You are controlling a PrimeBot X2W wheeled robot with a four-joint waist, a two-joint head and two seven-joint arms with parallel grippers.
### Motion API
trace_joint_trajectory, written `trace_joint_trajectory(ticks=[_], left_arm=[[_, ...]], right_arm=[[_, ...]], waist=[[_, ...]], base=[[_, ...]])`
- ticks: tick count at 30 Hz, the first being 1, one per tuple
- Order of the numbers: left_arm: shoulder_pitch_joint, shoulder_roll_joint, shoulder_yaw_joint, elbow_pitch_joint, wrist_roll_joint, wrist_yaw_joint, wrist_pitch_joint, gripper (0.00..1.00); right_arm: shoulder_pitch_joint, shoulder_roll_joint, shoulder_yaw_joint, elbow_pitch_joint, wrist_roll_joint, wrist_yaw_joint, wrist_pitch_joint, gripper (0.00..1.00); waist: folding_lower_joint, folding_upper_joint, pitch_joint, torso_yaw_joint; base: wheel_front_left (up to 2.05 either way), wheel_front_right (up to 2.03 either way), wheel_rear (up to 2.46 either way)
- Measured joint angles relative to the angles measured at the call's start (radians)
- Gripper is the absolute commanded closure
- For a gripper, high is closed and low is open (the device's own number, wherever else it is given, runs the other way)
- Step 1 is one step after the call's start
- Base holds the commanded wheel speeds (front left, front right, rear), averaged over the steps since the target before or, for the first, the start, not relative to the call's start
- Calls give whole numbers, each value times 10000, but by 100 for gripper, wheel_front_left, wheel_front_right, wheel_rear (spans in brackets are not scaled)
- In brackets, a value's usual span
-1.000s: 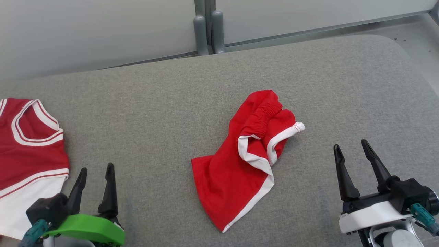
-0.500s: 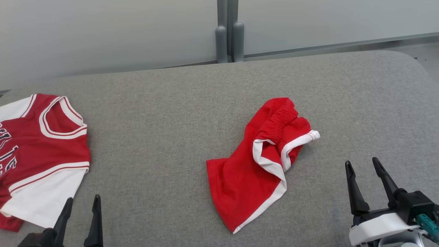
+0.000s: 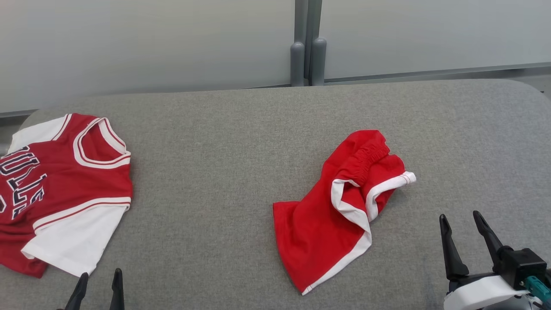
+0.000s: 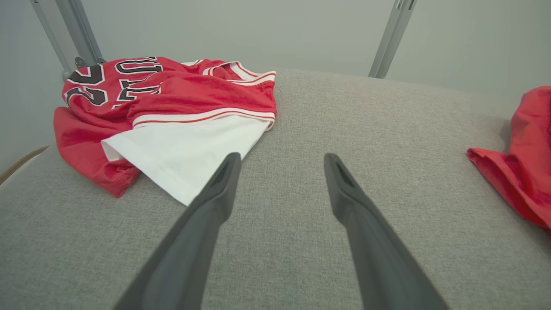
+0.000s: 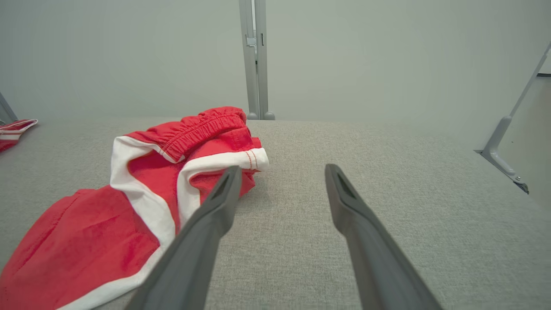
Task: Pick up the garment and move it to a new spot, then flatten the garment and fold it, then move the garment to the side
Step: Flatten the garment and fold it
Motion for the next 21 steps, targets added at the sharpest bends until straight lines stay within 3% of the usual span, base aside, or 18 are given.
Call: trace_joint_trajectory(ticks=[11, 15, 21], left_arm=[[32, -685, 324, -142, 493, -184, -2, 0], [-333, -1156, -702, -128, 2, -224, 307, 0], [-643, -1703, -1919, -729, -1329, -228, 1994, 0]], right_arm=[[64, -36, -42, 161, -73, 0, 0, 0], [-737, -284, 560, 339, -65, 0, 0, 0], [-2148, -702, 1847, 1262, 84, 0, 67, 0]], waist=[[0, 0, 22, 116], [0, 0, 265, 203], [0, 0, 619, 360]], base=[[0, 0, 0], [0, 0, 0], [0, 0, 0]])
